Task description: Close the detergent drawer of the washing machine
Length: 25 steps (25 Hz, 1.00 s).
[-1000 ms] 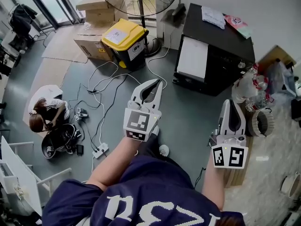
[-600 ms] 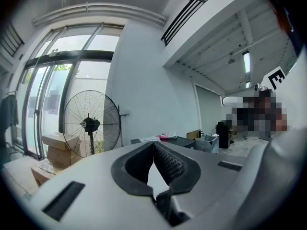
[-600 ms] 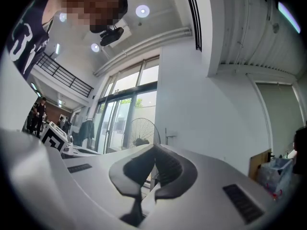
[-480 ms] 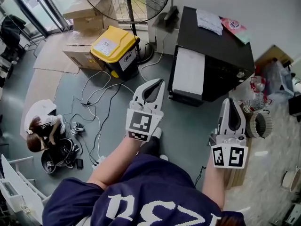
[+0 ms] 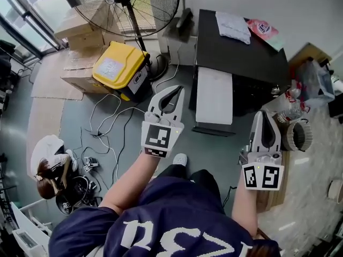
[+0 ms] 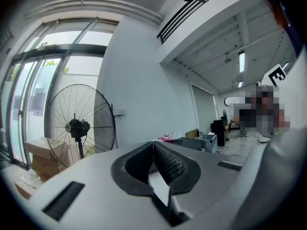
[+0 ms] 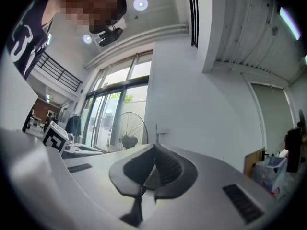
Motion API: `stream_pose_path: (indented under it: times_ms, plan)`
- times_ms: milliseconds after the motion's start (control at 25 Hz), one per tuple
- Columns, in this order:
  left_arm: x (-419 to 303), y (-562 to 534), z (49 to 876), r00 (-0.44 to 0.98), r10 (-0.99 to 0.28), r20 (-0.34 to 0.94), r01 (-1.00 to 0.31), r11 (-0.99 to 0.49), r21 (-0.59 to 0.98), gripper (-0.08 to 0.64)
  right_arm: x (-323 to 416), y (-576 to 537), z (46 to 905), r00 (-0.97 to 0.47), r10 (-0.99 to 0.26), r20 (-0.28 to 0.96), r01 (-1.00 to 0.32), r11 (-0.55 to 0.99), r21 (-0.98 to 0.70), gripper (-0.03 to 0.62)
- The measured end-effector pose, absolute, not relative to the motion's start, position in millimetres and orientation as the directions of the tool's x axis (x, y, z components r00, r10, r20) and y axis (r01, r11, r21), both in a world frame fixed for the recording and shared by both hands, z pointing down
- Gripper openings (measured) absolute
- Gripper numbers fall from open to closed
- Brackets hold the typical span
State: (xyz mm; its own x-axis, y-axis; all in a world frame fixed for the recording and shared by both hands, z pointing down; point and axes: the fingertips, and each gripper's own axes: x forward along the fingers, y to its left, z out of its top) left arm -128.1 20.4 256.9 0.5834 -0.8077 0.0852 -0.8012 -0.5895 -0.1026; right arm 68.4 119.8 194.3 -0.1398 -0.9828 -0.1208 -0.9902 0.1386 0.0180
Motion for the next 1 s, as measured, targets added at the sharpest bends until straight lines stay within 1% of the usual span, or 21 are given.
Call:
stream_pose_path:
  times_ms: [320,520,880,1000]
  plan:
    - [-103.9,-29.9,274.5,0.593,-0.797,0.118,-0.794,-0.602,-0.079,0.02,93.8,60.5,206.8,-0.146,-0.986,-0.084,-0.989,0.146,0.008,0.015]
    - [-84.6,-60.1,272.3,0.574,-0.817,0.055,-0.814,-0.577,-0.075,0.021,107.9,17.5,208.7,-0.21,-0.974,-0.081,-0.978,0.209,0.016,0.017]
    - [-51.4,-100.7,270.5,0.51,-0.86,0.017,-0.859,-0.51,-0.047,0.021,147.4,-45.6,219.5,-0.319,-0.944,-0.081,-0.948,0.319,0.017,0.017]
    - [-41.9,-111.1,277.0,0.498,-0.867,0.025,-0.866,-0.498,-0.035,0.021,160.1,-61.9,226.8,-0.337,-0.939,-0.063,-0.941,0.338,0.007,0.04]
